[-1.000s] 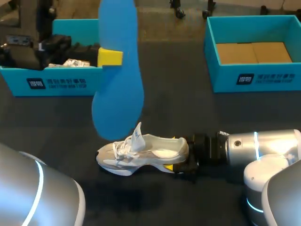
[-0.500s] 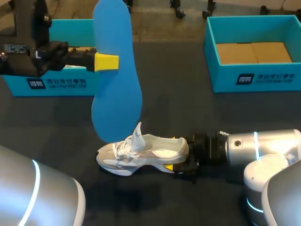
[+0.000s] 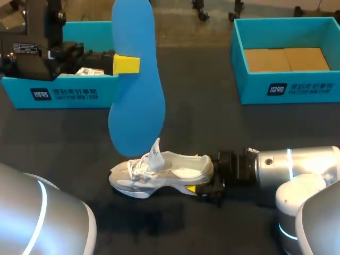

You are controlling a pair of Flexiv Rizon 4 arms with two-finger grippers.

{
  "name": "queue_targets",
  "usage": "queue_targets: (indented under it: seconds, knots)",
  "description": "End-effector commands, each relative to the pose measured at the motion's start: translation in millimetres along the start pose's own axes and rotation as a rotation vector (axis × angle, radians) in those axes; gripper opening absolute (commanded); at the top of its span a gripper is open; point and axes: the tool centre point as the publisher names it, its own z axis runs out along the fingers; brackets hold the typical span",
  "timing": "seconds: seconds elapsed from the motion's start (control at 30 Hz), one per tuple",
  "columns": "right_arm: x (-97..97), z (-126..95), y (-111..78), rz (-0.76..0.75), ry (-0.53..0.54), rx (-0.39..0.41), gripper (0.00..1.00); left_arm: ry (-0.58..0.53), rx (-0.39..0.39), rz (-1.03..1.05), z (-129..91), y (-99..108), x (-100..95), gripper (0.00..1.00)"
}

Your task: Take the shoe out of the shoebox, open the shoe tongue, remove and reinsert the insole, then place the shoe into the shoebox

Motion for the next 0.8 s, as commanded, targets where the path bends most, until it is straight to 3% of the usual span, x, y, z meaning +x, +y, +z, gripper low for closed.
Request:
queue_targets:
  seconds: [0.03, 0.4, 0.8]
  knots:
    - [2.8, -12, 1.6, 0.004, -0.004, 0.003, 1.00, 0.005, -0.007, 0.000, 3, -4, -3.3, 0.00]
    - [3.5, -25, 0.3, 0.056, 0.041, 0.055, 1.00, 0.005, -0.007, 0.000, 3, -4, -3.3, 0.00]
    - [-2.4, -64, 6.2, 0.127, 0.063, 0.326, 1.00, 0.005, -0.007, 0.000, 3, -4, -3.3, 0.00]
